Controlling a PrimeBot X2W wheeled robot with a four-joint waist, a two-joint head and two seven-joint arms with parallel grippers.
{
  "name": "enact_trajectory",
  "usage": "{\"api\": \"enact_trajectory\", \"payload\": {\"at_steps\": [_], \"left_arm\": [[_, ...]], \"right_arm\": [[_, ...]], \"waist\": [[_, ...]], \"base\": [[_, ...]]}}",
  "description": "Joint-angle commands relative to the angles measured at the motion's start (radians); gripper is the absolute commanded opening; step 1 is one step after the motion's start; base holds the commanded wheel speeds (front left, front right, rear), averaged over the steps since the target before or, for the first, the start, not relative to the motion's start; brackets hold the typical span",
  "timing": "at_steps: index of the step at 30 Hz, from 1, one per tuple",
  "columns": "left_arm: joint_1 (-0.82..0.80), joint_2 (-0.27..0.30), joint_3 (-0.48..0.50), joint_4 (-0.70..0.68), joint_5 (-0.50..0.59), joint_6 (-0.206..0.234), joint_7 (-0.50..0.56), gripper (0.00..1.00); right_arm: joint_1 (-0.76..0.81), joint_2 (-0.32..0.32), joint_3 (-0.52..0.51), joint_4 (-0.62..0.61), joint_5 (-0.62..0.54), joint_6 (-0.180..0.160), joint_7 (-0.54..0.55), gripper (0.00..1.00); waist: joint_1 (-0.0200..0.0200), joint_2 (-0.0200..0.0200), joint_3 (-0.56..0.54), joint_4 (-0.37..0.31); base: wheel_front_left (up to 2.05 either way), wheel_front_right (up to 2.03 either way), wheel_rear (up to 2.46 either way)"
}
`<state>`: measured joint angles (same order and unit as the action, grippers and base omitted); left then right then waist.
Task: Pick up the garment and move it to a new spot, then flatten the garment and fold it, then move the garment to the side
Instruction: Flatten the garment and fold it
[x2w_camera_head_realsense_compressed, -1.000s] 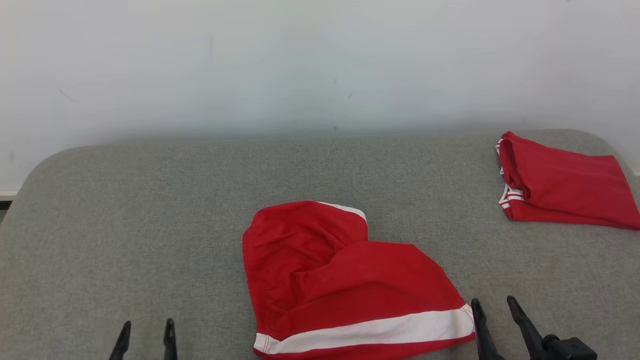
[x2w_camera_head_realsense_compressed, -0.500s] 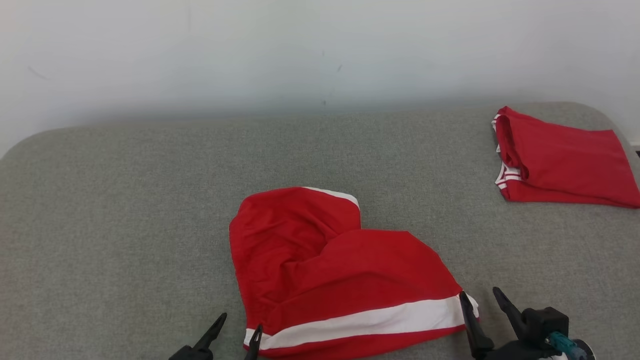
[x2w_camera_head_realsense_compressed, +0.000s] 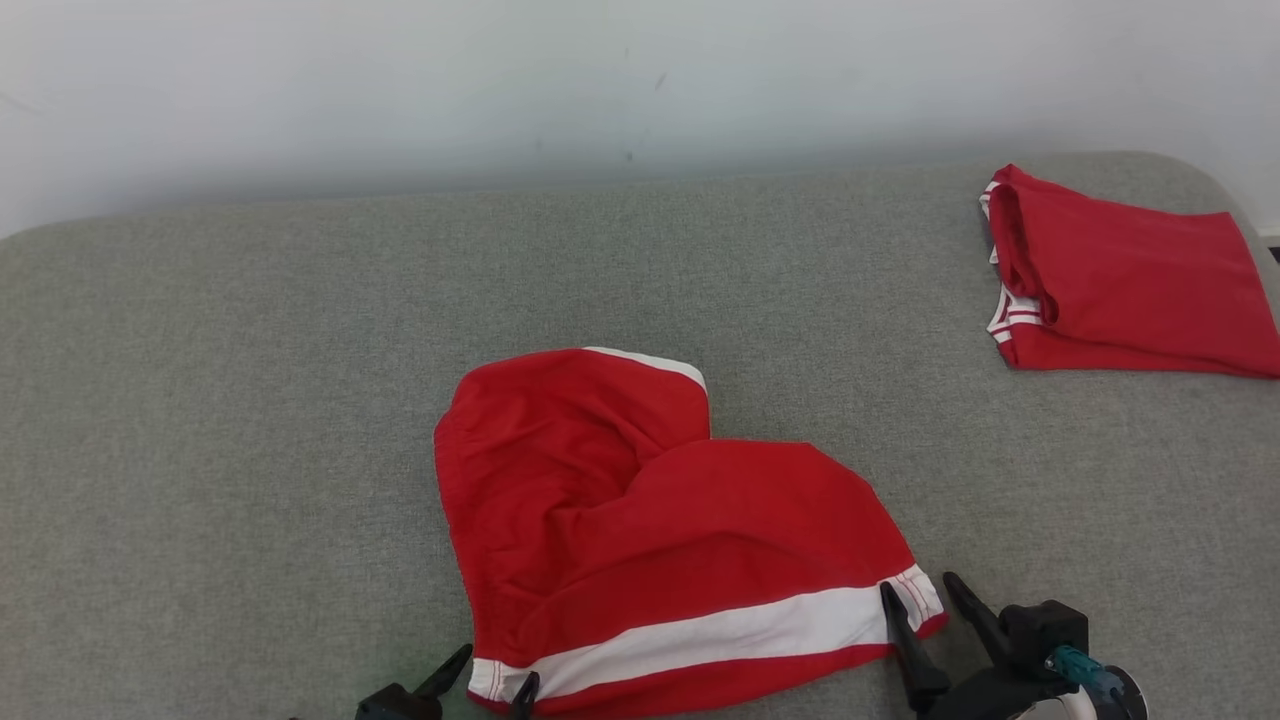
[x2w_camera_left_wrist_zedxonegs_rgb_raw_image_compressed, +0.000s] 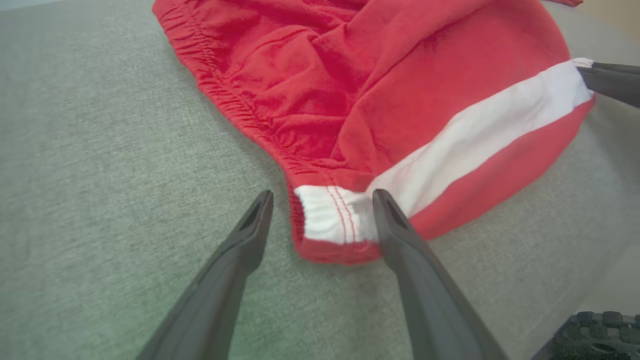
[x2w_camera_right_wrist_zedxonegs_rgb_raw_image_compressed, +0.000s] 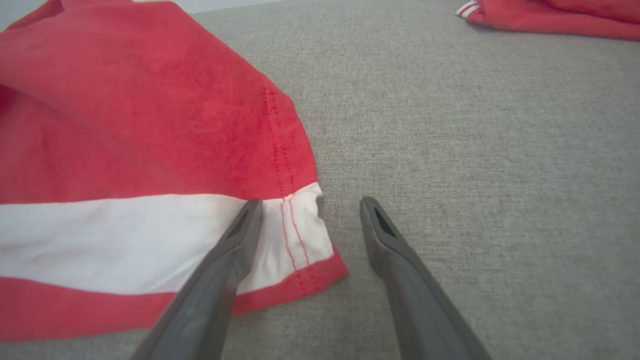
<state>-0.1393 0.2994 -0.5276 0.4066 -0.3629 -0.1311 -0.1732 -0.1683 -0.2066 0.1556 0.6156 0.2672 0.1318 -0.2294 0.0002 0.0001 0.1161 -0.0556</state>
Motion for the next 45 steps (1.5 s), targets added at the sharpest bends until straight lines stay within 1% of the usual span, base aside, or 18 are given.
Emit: {"api": "enact_trajectory", "payload": {"at_steps": [1,3,4,5,6,7,8,13,16,23,28,31,34,35,36,38,41,45], "left_arm": [[-0.012,0.009,-0.008,-0.004,-0.010,0.001,0.001,1.00],[-0.012,0.011,-0.016,-0.009,-0.017,0.001,-0.001,1.00],[-0.010,0.009,-0.023,-0.012,-0.027,0.001,0.003,0.82],[-0.007,0.009,-0.027,-0.012,-0.037,0.001,0.008,0.27],[-0.006,0.010,-0.032,-0.012,-0.041,0.001,0.009,0.00],[-0.006,0.010,-0.032,-0.012,-0.041,0.001,0.009,0.00],[-0.008,0.013,-0.038,-0.011,-0.040,0.001,0.008,0.00],[-0.010,0.000,-0.046,-0.007,-0.062,0.003,-0.017,0.00],[0.000,-0.004,-0.034,-0.014,-0.072,0.014,-0.034,0.00],[0.004,0.005,0.027,-0.093,-0.105,0.035,-0.070,0.00],[-0.079,0.034,0.069,-0.181,-0.129,0.028,-0.058,0.00],[-0.184,0.065,0.086,-0.226,-0.145,0.018,-0.018,0.00],[-0.331,0.094,0.100,-0.258,-0.177,0.008,0.044,0.00],[-0.450,0.108,0.108,-0.262,-0.213,0.004,0.085,0.00],[-0.513,0.118,0.108,-0.259,-0.228,0.002,0.108,0.00],[-0.654,0.130,0.102,-0.245,-0.248,0.002,0.146,0.00],[-0.862,0.129,0.108,-0.193,-0.314,0.001,0.179,0.00],[-1.120,0.147,0.089,-0.099,-0.350,0.000,0.185,0.00]], "right_arm": [[-0.011,0.004,0.009,0.010,0.014,-0.003,-0.007,1.00],[-0.013,0.004,0.020,0.023,0.020,-0.003,-0.006,1.00],[-0.015,0.004,0.024,0.028,0.023,-0.003,-0.007,1.00],[-0.016,0.005,0.029,0.036,0.029,-0.003,-0.001,1.00],[-0.017,0.005,0.035,0.042,0.033,-0.003,0.001,0.24],[-0.017,0.005,0.035,0.042,0.033,-0.003,0.001,0.24],[-0.021,0.005,0.044,0.045,0.038,-0.003,0.000,0.00],[-0.035,-0.010,0.064,0.036,0.049,-0.003,-0.020,0.00],[-0.032,-0.016,0.066,0.013,0.046,-0.003,-0.030,0.00],[-0.033,-0.029,0.068,-0.119,0.040,-0.003,-0.036,0.00],[-0.093,-0.036,0.090,-0.208,0.077,-0.003,-0.026,0.00],[-0.173,-0.051,0.099,-0.237,0.107,-0.003,0.001,0.00],[-0.295,-0.059,0.105,-0.251,0.143,-0.003,0.033,0.00],[-0.399,-0.058,0.102,-0.244,0.167,-0.003,0.058,0.00],[-0.453,-0.058,0.098,-0.236,0.179,-0.003,0.076,0.00],[-0.575,-0.056,0.095,-0.226,0.200,-0.003,0.105,0.00],[-0.763,-0.041,0.091,-0.192,0.222,-0.003,0.148,0.00],[-1.008,-0.017,0.071,-0.120,0.258,-0.003,0.205,0.00]], "waist": [[-0.0002,-0.0001,0.001,-0.002],[-0.0002,-0.0001,0.002,-0.003],[-0.0002,-0.0001,0.003,-0.004],[-0.0002,-0.0001,0.003,-0.004],[-0.0002,-0.0001,0.003,-0.005],[-0.0002,-0.0001,0.003,-0.005],[-0.0002,-0.0001,0.002,-0.006],[-0.0002,-0.0001,-0.013,-0.005],[-0.0002,-0.0001,-0.027,-0.005],[-0.0002,-0.0001,-0.048,-0.006],[-0.0002,-0.0001,-0.046,0.002],[-0.0002,-0.0001,-0.021,0.007],[-0.0002,-0.0001,0.034,0.009],[-0.0002,-0.0001,0.081,0.010],[-0.0002,-0.0001,0.111,0.010],[-0.0002,-0.0001,0.174,0.013],[-0.0002,-0.0001,0.266,0.009],[-0.0002,-0.0001,0.371,0.001]], "base": [[0.00,0.00,0.00],[0.00,0.00,0.00],[0.00,0.00,0.00],[0.00,0.00,0.00],[0.00,0.00,0.00],[0.00,0.00,0.00],[0.00,0.00,0.00],[0.00,0.00,0.00],[0.00,0.00,0.00],[0.00,0.00,0.00],[0.00,0.00,0.00],[0.00,0.00,0.00],[0.00,0.00,0.00],[0.00,0.00,0.00],[0.00,0.00,0.00],[0.00,0.00,0.00],[0.00,0.00,0.00],[0.00,0.00,0.00]]}}
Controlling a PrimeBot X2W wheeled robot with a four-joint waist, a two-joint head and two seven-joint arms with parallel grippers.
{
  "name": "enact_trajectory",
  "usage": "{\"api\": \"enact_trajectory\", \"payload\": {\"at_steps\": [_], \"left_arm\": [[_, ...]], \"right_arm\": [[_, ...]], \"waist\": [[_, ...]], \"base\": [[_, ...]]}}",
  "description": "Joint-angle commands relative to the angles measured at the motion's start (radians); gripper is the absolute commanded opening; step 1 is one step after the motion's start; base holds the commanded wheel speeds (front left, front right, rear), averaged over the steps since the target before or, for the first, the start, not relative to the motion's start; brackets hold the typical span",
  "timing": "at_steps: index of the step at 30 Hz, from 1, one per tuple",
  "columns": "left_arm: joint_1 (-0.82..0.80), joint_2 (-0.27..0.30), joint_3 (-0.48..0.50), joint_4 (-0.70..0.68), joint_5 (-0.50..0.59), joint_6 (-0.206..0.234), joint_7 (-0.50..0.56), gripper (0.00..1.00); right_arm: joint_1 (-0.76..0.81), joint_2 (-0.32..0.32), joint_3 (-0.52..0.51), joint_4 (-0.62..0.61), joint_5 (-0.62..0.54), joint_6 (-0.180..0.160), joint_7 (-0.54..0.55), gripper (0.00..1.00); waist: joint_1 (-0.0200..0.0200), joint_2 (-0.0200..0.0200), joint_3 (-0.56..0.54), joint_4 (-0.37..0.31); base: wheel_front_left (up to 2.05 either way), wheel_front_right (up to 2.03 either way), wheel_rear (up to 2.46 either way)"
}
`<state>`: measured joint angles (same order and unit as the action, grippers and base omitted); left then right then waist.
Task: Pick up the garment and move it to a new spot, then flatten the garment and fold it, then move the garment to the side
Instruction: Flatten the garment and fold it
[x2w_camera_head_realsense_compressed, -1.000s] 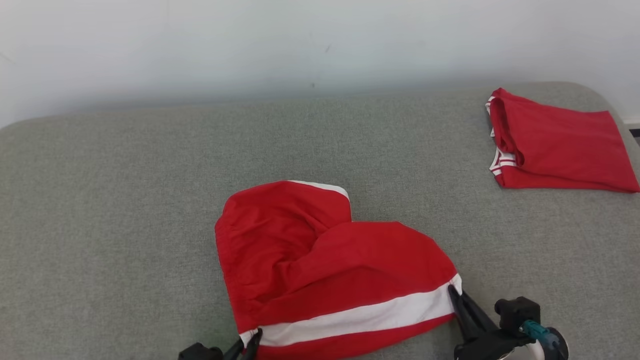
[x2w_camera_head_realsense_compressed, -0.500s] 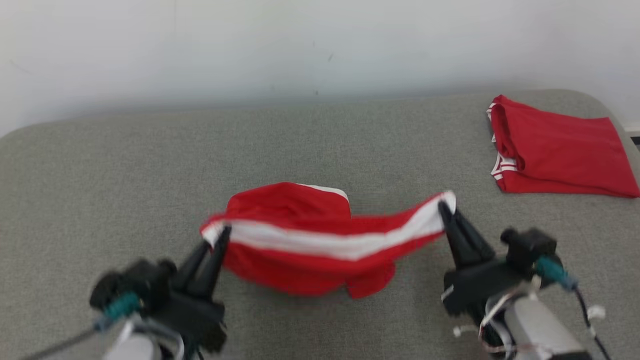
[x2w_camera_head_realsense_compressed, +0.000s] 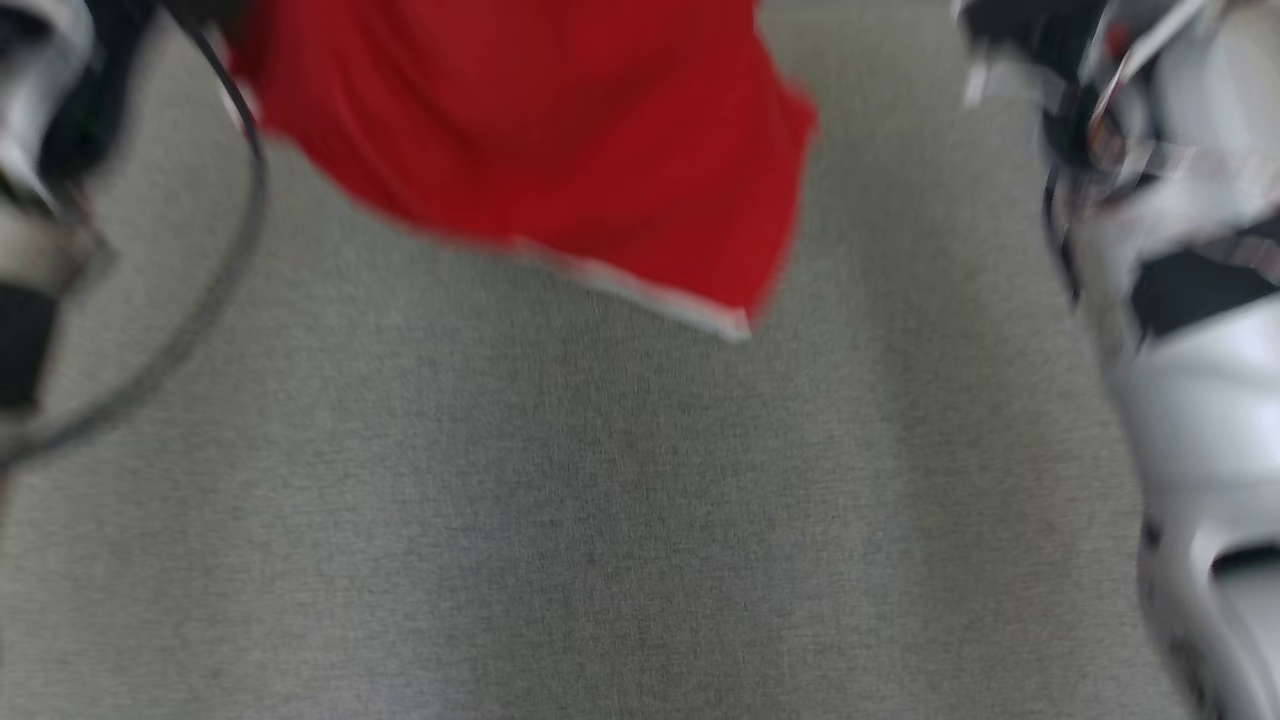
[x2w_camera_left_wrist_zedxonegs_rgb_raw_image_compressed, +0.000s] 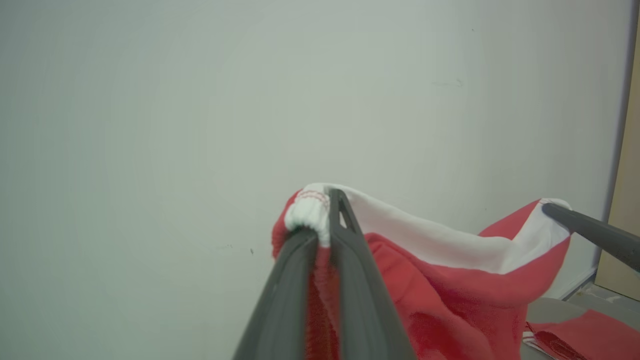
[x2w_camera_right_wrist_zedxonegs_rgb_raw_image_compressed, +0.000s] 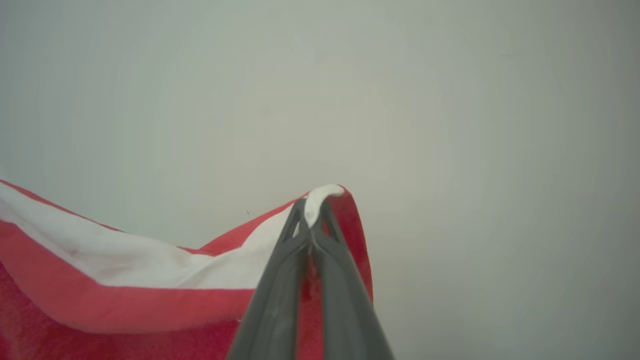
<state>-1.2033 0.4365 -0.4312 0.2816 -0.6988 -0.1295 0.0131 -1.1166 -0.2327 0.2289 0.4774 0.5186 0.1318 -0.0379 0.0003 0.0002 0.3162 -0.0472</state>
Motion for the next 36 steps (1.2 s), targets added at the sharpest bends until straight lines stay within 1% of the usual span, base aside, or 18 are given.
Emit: {"api": "enact_trajectory", "payload": {"at_steps": [1,3,5,6,10,12,16,19,24,27,30,31,33,36], "left_arm": [[-0.120,0.011,-0.018,0.050,-0.014,-0.001,-0.003,0.00],[-0.226,0.003,-0.026,0.100,-0.032,-0.001,-0.020,0.00],[-0.322,0.008,-0.057,0.144,-0.032,-0.001,-0.039,0.00],[-0.322,0.008,-0.057,0.144,-0.032,-0.001,-0.039,0.00],[-0.475,0.009,-0.111,0.220,-0.062,0.000,-0.074,0.00],[-0.535,0.010,-0.120,0.256,-0.088,0.000,-0.106,0.00],[-0.599,0.007,-0.173,0.319,-0.126,0.000,-0.137,0.00],[-0.589,0.007,-0.231,0.354,-0.179,0.000,-0.180,0.00],[-0.490,0.023,-0.292,0.347,-0.261,0.000,-0.235,0.00],[-0.376,0.042,-0.325,0.304,-0.288,0.000,-0.262,0.00],[-0.233,0.062,-0.332,0.248,-0.304,0.000,-0.276,0.00],[-0.185,0.066,-0.332,0.224,-0.301,0.000,-0.278,0.00],[-0.077,0.072,-0.294,0.166,-0.286,0.000,-0.279,0.00],[0.119,0.073,-0.244,0.067,-0.227,0.020,-0.279,0.00]], "right_arm": [[-0.124,0.014,-0.011,0.040,0.016,-0.003,0.028,0.00],[-0.234,0.028,-0.024,0.080,0.026,-0.003,0.045,0.00],[-0.333,0.040,-0.030,0.120,0.024,-0.003,0.055,0.00],[-0.333,0.040,-0.030,0.120,0.024,-0.003,0.055,0.00],[-0.502,0.049,-0.049,0.211,0.005,-0.003,0.045,0.00],[-0.564,0.055,-0.054,0.259,-0.005,-0.003,0.035,0.00],[-0.651,0.059,-0.051,0.345,-0.033,-0.003,0.007,0.00],[-0.669,0.064,-0.039,0.404,-0.041,-0.003,-0.030,0.00],[-0.578,0.058,0.011,0.417,-0.004,-0.003,-0.088,0.00],[-0.470,0.038,0.058,0.394,0.034,-0.003,-0.110,0.00],[-0.330,0.014,0.112,0.349,0.082,-0.003,-0.128,0.00],[-0.280,0.001,0.125,0.327,0.099,-0.003,-0.135,0.00],[-0.173,-0.024,0.153,0.276,0.133,-0.003,-0.148,0.00],[-0.006,-0.058,0.187,0.194,0.167,-0.003,-0.160,0.00]], "waist": [[-0.0003,-0.0002,0.196,-0.008],[-0.0003,-0.0002,0.234,-0.008],[-0.0003,-0.0002,0.267,-0.009],[-0.0003,-0.0002,0.267,-0.009],[-0.0003,-0.0002,0.314,-0.008],[-0.0003,-0.0002,0.327,-0.009],[-0.0003,-0.0002,0.347,-0.007],[-0.0003,-0.0002,0.355,-0.001],[-0.0003,-0.0002,0.333,-0.009],[-0.0003,-0.0002,0.295,-0.016],[-0.0003,-0.0002,0.244,-0.023],[-0.0003,-0.0002,0.227,-0.026],[-0.0003,-0.0002,0.192,-0.033],[-0.0003,-0.0002,0.143,-0.039]], "base": [[0.00,0.00,0.00],[0.00,0.00,0.00],[0.00,0.00,0.00],[0.00,0.00,0.00],[0.00,0.00,0.00],[0.00,0.00,0.00],[0.00,0.00,0.00],[0.00,0.00,0.00],[0.00,0.00,0.00],[0.00,0.00,0.00],[0.00,0.00,0.00],[0.00,0.00,0.00],[0.00,0.00,0.00],[0.00,0.00,0.00]]}}
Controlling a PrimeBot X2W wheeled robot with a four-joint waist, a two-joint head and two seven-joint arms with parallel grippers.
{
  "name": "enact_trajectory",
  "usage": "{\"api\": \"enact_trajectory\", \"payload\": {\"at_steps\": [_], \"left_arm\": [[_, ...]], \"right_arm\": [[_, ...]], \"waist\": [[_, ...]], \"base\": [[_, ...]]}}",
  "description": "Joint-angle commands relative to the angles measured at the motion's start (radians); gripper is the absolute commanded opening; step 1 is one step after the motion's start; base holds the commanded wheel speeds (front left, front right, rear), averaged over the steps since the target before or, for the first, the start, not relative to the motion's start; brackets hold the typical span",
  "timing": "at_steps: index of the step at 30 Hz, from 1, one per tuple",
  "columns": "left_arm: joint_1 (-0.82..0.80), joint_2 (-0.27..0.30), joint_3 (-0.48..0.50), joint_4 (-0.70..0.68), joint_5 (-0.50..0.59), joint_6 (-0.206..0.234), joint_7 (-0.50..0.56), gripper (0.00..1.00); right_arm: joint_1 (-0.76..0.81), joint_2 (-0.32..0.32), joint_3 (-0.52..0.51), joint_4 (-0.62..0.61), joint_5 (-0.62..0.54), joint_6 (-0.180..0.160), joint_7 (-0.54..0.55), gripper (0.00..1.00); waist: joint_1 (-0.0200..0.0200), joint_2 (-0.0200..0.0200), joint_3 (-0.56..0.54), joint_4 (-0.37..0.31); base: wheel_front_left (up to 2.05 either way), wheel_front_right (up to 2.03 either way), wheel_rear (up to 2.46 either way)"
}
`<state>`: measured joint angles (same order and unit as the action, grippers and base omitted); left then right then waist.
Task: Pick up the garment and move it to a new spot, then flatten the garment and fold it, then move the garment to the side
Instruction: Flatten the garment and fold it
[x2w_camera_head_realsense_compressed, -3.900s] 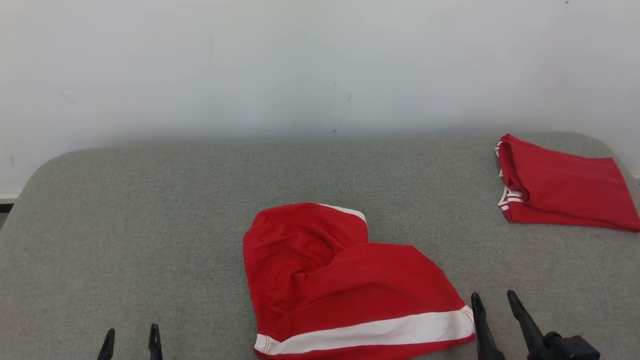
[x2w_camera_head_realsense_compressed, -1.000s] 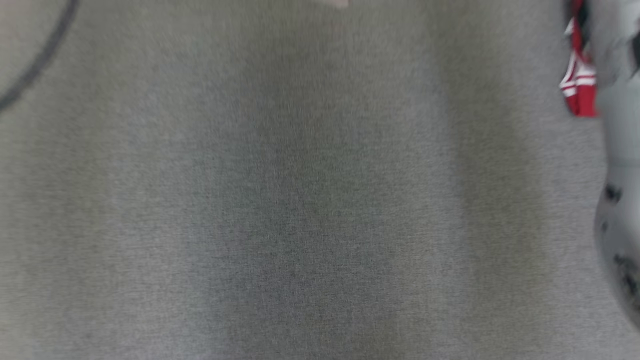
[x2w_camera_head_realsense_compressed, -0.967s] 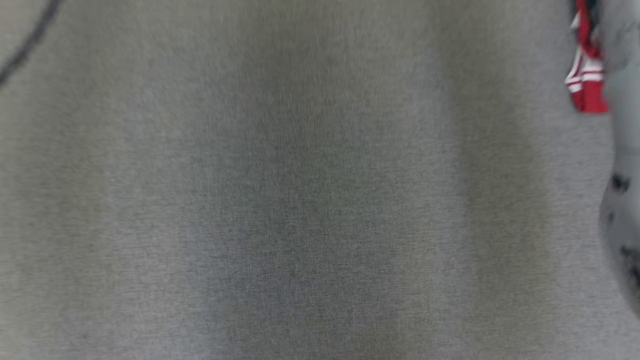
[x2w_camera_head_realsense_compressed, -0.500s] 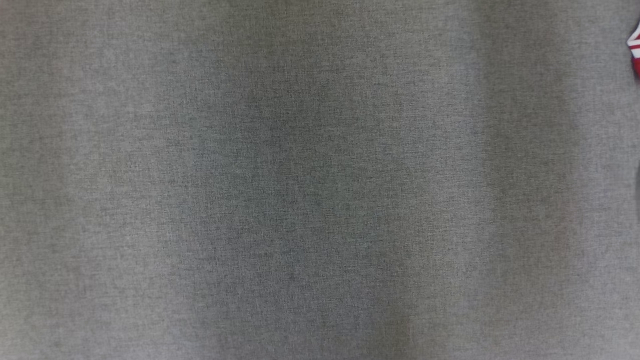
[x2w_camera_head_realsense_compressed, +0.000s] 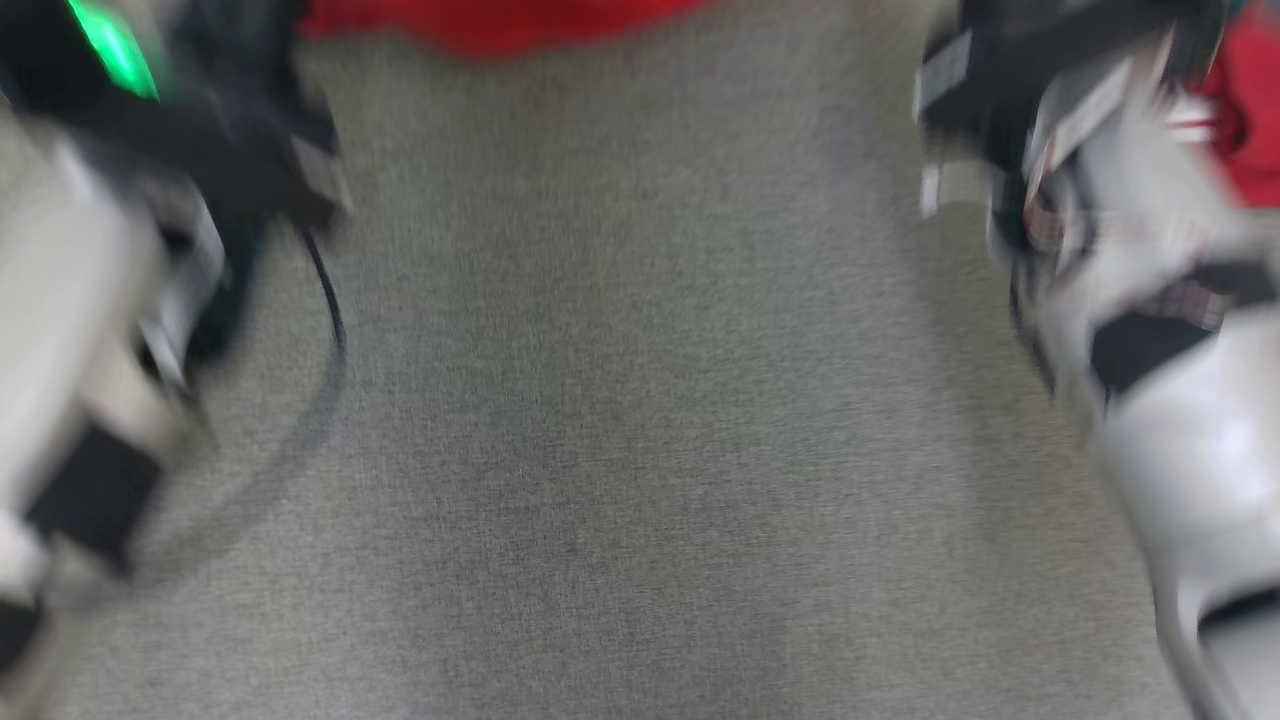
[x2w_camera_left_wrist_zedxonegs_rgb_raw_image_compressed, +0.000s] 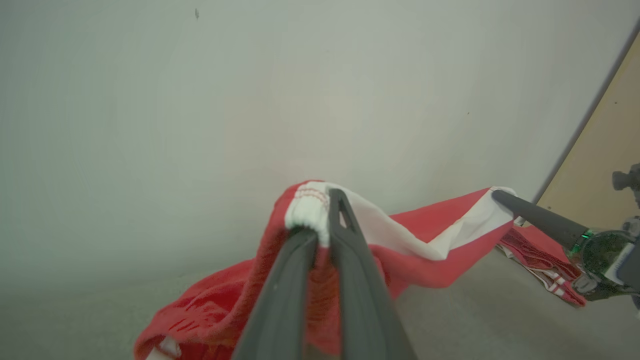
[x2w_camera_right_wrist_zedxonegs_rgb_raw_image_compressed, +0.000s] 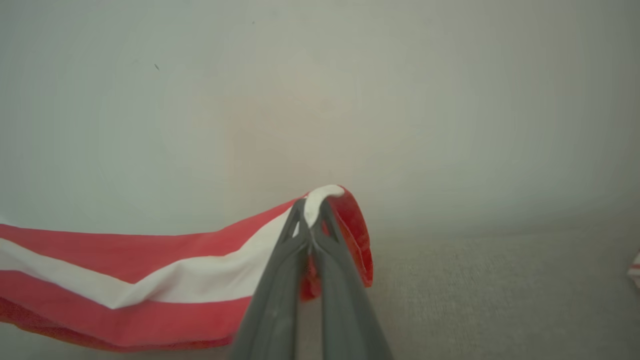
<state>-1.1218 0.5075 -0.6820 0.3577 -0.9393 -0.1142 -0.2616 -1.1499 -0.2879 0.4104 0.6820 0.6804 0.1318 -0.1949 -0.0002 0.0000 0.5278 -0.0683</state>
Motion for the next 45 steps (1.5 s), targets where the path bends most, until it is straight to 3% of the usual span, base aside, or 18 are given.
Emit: {"api": "enact_trajectory", "payload": {"at_steps": [1,8,13,19,29,36,45], "left_arm": [[0.097,-0.004,0.034,-0.047,0.028,0.018,-0.004,0.00],[0.497,-0.042,0.123,-0.229,0.155,0.041,-0.004,0.00],[0.677,-0.066,0.147,-0.250,0.217,0.027,-0.004,0.00],[0.912,-0.143,0.212,-0.258,0.304,0.008,-0.004,0.00],[1.123,-0.203,0.253,-0.254,0.408,-0.013,-0.004,0.00],[1.128,-0.239,0.254,-0.276,0.444,-0.016,-0.004,0.00],[1.028,-0.265,0.209,-0.286,0.457,-0.017,-0.004,0.00]], "right_arm": [[0.081,-0.016,0.014,-0.038,0.013,-0.003,-0.007,0.00],[0.436,-0.087,-0.006,-0.206,0.044,-0.003,-0.017,0.00],[0.615,-0.096,-0.050,-0.269,0.030,-0.003,-0.011,0.00],[0.895,-0.060,-0.156,-0.353,-0.013,-0.003,0.009,0.00],[1.224,0.037,-0.311,-0.557,-0.079,-0.003,0.110,0.00],[1.260,0.078,-0.407,-0.677,-0.125,-0.003,0.193,0.00],[1.088,0.046,-0.421,-0.666,-0.154,-0.003,0.261,0.00]], "waist": [[0.0002,0.0000,-0.084,-0.019],[0.0002,0.0000,-0.171,-0.025],[0.0002,0.0000,-0.210,-0.032],[0.0002,0.0000,-0.284,-0.031],[0.0002,0.0000,-0.372,-0.004],[0.0002,0.0000,-0.392,0.023],[0.0002,0.0000,-0.392,0.085]], "base": [[0.00,0.00,0.00],[0.00,0.00,0.00],[0.00,0.00,0.00],[0.00,0.00,0.00],[0.00,0.00,0.00],[0.00,0.00,0.00],[0.00,0.00,0.00]]}}
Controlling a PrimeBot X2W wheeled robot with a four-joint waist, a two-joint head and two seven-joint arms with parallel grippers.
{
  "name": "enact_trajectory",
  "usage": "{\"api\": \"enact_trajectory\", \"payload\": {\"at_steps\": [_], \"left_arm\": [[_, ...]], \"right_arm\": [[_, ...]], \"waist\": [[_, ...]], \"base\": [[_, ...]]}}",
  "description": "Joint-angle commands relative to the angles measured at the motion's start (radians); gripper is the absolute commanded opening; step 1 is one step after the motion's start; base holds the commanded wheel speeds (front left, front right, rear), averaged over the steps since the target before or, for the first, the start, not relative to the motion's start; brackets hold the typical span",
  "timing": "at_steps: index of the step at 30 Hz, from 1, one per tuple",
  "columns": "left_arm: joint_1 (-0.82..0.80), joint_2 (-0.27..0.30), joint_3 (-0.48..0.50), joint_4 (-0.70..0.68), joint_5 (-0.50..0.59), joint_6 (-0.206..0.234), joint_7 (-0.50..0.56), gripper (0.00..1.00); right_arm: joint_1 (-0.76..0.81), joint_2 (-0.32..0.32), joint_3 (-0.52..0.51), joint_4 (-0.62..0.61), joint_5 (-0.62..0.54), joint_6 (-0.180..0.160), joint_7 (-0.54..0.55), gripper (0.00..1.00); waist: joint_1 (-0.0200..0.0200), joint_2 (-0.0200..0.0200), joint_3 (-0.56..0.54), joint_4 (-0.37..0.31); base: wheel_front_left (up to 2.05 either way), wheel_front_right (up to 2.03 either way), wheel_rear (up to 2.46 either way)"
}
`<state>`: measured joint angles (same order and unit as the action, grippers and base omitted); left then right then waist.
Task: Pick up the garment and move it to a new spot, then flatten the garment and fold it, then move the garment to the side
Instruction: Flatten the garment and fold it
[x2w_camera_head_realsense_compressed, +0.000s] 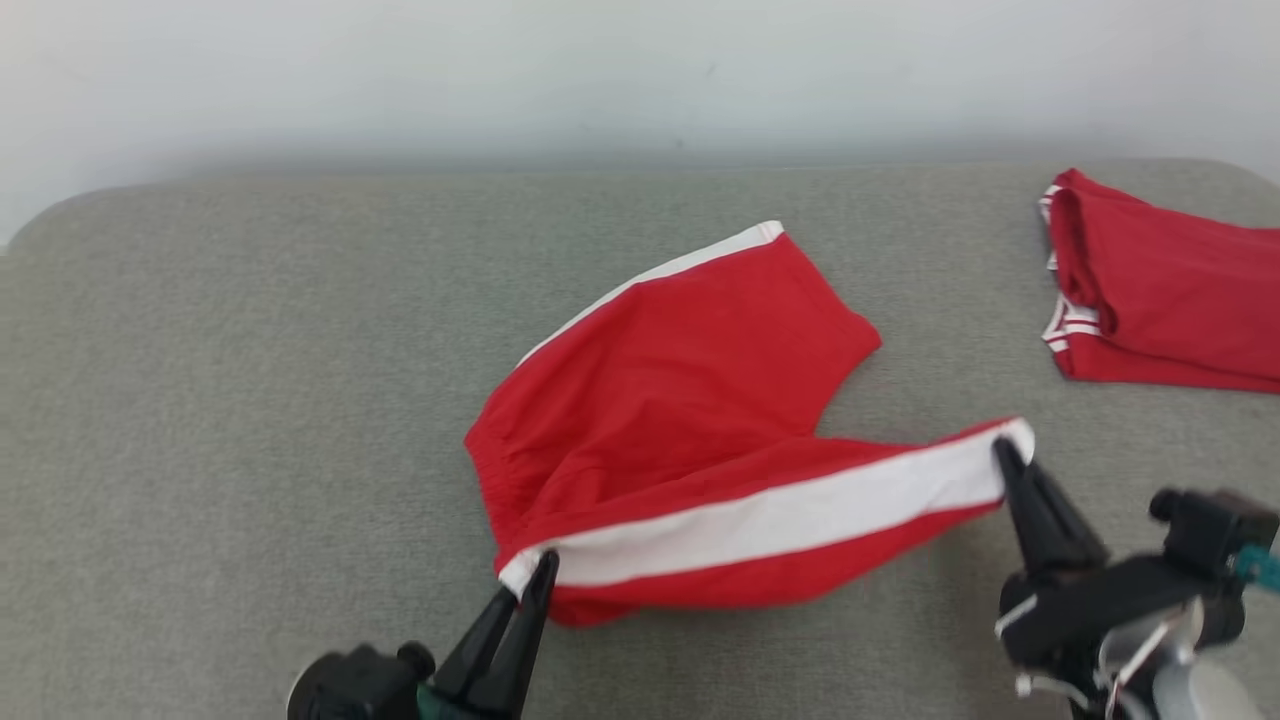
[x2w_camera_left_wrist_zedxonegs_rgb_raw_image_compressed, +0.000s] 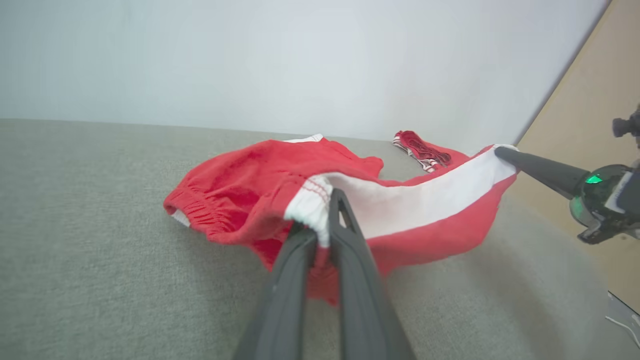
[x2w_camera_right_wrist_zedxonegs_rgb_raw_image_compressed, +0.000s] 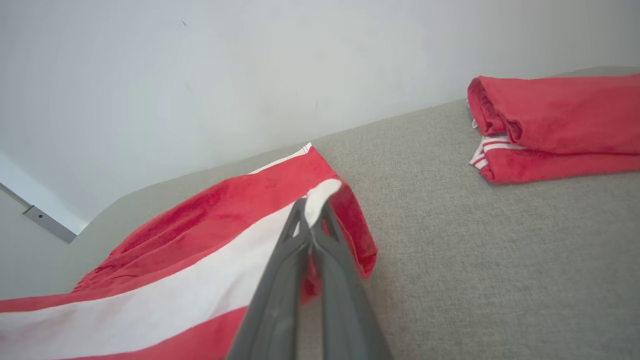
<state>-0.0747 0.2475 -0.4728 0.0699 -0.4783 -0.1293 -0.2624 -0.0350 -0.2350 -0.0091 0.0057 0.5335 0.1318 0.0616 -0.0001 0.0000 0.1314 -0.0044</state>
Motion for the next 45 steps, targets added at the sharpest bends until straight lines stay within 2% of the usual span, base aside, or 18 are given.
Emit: {"api": "enact_trajectory", "payload": {"at_steps": [1,9,10,21,30,37,38,39,40,45], "left_arm": [[-0.038,-0.009,0.001,0.007,-0.004,-0.002,-0.003,0.00],[-0.215,-0.059,0.013,0.104,-0.025,-0.002,-0.003,0.00],[-0.215,-0.059,0.013,0.104,-0.025,-0.002,-0.003,0.00],[-0.445,-0.098,0.018,0.262,-0.040,-0.001,-0.003,0.00],[-0.542,-0.124,0.025,0.361,-0.022,-0.001,-0.003,0.00],[-0.566,-0.137,0.049,0.386,0.004,-0.001,-0.003,0.00],[-0.567,-0.138,0.053,0.389,0.012,-0.001,-0.003,0.31],[-0.566,-0.138,0.056,0.396,0.020,-0.001,-0.003,0.84],[-0.566,-0.139,0.058,0.397,0.027,-0.001,-0.003,1.00],[-0.535,-0.132,0.070,0.396,0.049,-0.001,-0.003,1.00]], "right_arm": [[-0.057,-0.011,0.000,0.026,-0.009,-0.003,0.010,0.00],[-0.391,-0.062,0.049,0.242,-0.039,-0.003,0.050,0.00],[-0.391,-0.062,0.049,0.242,-0.039,-0.003,0.050,0.00],[-0.766,-0.062,0.136,0.607,-0.097,-0.003,0.043,0.00],[-0.958,-0.041,0.176,0.854,-0.143,-0.003,-0.044,0.00],[-1.042,-0.026,0.202,0.978,-0.149,-0.003,-0.120,0.00],[-1.049,-0.024,0.206,0.992,-0.150,-0.003,-0.133,0.47],[-1.054,-0.020,0.211,1.005,-0.149,-0.003,-0.144,1.00],[-1.058,-0.017,0.217,1.018,-0.145,-0.003,-0.152,1.00],[-1.050,-0.010,0.254,1.056,-0.119,-0.003,-0.196,1.00]], "waist": [[0.0001,0.0000,0.008,0.028],[0.0001,0.0000,0.083,0.084],[0.0001,0.0000,0.083,0.084],[0.0001,0.0000,0.192,0.138],[0.0001,0.0000,0.255,0.159],[0.0001,0.0000,0.274,0.158],[0.0001,0.0000,0.274,0.157],[0.0001,0.0000,0.273,0.155],[0.0001,0.0000,0.270,0.153],[0.0001,0.0000,0.240,0.137]], "base": [[0.00,0.00,0.00],[0.00,0.00,0.00],[0.00,0.00,0.00],[0.00,0.00,0.00],[0.00,0.00,0.00],[0.00,0.00,0.00],[0.00,0.00,0.00],[0.00,0.00,0.00],[0.00,0.00,0.00],[0.00,0.00,0.00]]}}
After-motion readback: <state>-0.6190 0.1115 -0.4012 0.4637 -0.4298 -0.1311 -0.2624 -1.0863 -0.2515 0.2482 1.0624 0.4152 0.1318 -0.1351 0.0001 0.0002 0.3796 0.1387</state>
